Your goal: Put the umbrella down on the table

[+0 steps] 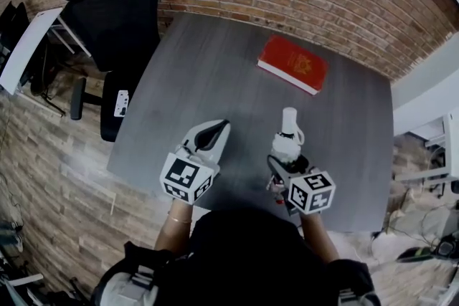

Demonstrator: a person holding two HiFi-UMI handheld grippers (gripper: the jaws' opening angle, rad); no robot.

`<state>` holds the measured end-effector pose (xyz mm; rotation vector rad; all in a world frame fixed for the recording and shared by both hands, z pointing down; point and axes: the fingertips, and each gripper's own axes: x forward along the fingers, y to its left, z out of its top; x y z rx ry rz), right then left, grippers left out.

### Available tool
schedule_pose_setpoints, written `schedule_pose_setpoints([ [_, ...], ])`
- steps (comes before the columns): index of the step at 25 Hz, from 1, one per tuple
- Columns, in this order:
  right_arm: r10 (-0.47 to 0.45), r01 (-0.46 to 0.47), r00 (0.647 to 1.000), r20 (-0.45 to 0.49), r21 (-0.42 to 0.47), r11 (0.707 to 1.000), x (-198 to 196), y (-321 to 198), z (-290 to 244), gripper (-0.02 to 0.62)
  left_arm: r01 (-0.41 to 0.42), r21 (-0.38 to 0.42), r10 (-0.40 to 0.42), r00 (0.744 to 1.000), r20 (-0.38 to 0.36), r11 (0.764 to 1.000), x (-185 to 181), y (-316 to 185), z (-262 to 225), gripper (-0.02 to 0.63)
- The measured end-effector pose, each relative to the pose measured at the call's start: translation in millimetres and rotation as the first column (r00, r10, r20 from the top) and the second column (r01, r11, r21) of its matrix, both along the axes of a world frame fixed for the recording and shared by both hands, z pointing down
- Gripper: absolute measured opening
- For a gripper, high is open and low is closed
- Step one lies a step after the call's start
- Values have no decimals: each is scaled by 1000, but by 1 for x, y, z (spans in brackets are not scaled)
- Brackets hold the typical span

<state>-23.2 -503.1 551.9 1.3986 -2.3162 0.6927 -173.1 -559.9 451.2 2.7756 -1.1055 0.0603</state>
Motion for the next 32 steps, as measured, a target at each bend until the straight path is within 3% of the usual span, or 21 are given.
schedule_pose_setpoints([
  [9, -23, 22, 1000, -17, -59, 998, -6, -7, 22, 283, 43, -20, -42, 999, 17, 999, -16, -12, 11, 2],
  [32, -46, 37, 998, -46, -188, 981, -2, -12, 79, 284, 30, -54, -28, 999, 34, 998, -5, -15, 23, 2],
])
